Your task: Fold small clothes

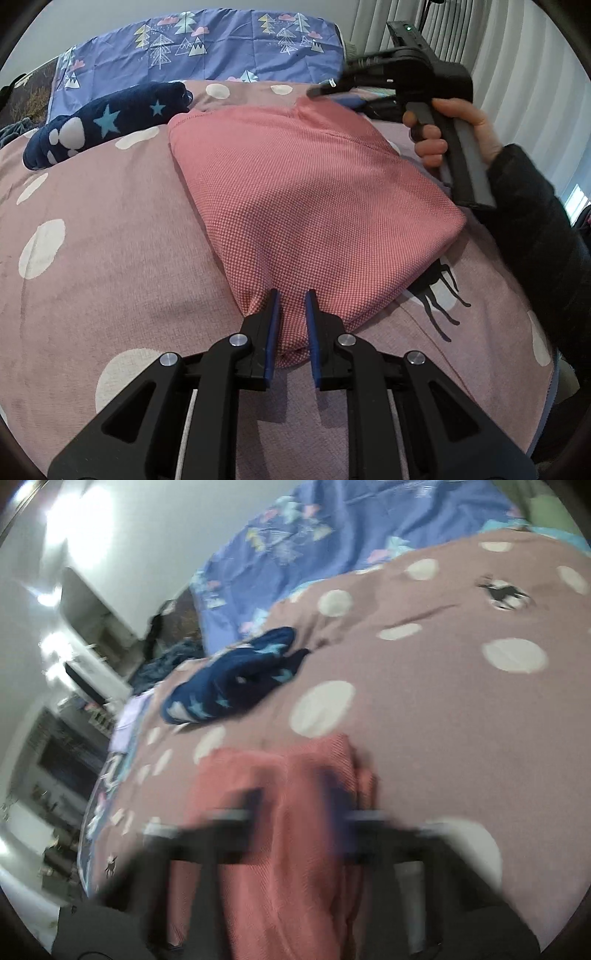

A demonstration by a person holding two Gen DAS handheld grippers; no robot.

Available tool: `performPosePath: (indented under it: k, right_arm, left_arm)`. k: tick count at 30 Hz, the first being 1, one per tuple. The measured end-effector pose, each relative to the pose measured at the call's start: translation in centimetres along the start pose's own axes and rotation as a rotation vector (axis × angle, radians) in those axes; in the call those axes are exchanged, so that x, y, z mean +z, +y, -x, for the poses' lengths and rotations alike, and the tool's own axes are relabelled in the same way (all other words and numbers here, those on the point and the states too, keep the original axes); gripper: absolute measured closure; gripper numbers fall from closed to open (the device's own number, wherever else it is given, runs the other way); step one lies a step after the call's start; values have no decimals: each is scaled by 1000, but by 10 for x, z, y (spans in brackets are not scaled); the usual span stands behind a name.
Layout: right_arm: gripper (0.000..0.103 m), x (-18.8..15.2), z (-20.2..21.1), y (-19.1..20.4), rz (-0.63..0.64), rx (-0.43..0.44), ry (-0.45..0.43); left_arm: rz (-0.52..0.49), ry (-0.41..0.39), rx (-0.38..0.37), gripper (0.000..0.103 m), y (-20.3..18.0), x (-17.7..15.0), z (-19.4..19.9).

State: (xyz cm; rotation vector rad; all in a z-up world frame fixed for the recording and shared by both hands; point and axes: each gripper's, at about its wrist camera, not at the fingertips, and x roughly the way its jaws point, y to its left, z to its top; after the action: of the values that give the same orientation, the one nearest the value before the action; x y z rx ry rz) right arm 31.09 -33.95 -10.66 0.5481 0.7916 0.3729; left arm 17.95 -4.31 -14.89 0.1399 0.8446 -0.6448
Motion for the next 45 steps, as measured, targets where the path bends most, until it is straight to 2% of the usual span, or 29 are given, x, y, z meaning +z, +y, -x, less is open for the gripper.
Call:
performPosePath:
  k: [2,4,6,8,11,13,15,16,17,18,19,20,21,22,24,25,26,28,30,31,33,34,38,39,41,45]
  right_arm:
    - [99,-3,13,-12,-27,15,-80]
    - [101,-2,17,-43,-114,-15,-109]
    - [102,-3,12,-64,-160,-82,-93]
    - [101,-5,11,-73,-206,-36,-70]
    - [101,-4,29,-46,-110,-4,-113]
    - [100,-7,37,-15,0,91,-98]
    - [89,-18,36,12,113,140,-48]
    - [68,-27,31,22,158,115,-23]
    - [49,-34,22,24,172,52,-9]
    - [50,-43,7,18,166,-61,22]
    - [67,-47,-4,13,168,-135,47]
    - [69,-49,-10,8,170,-170,54]
    - [72,-46,-5,6,147,-156,42]
    - [77,-43,2,5,136,-181,16]
    - [71,-40,16,1,101,-253,-58]
    - [56,-39,27,-6,54,-277,-111]
    - [53,-38,39,-14,3,-255,-159]
    - [52,-36,47,-22,-6,-204,-171]
    - [43,-36,41,-25,12,-161,-135]
    - [41,-36,32,-29,-3,-109,-87]
    - [41,-34,15,-34,-56,-43,-2]
    - [41,-33,17,-34,-55,-45,3]
    - [37,-34,10,-25,-4,-81,56]
    - [37,-36,9,-22,13,-93,62]
    - [34,-41,1,-12,95,-153,80]
    - [32,-51,-4,-4,176,-217,74]
  left_arm:
    - [10,0,-10,87,2,0,0]
    - [18,2,-18,87,3,1,-1]
    - [18,3,-18,87,3,1,-2]
    - [17,4,-18,87,4,1,-2]
    - [16,3,-17,87,4,1,-2]
    - [11,3,-11,87,3,2,-2]
    - [2,4,-1,87,1,1,-1]
    - [-2,4,3,87,0,1,-1]
    - [-4,4,6,87,0,1,-1]
    - [-5,3,6,87,0,1,-1]
    - [-4,2,6,87,-1,1,0]
    - [-4,2,5,87,-1,1,0]
    - [-5,1,8,87,0,1,0]
    - [-7,-1,14,87,0,1,1]
    - [10,-17,26,87,-2,2,8]
    - [24,-27,16,83,-3,3,13]
    - [33,-45,-3,81,-3,5,18]
    - [38,-106,-24,69,-4,15,29]
    - [41,-140,0,55,0,29,31]
    - [46,-149,28,49,5,40,28]
    - [72,-148,48,43,20,57,17]
    - [110,-136,47,38,34,67,7]
    - [280,-22,-33,35,78,75,-46]
    - [292,-16,-57,30,83,71,-57]
    - [301,-39,-92,30,87,71,-56]
    - [260,-29,-46,29,78,71,-58]
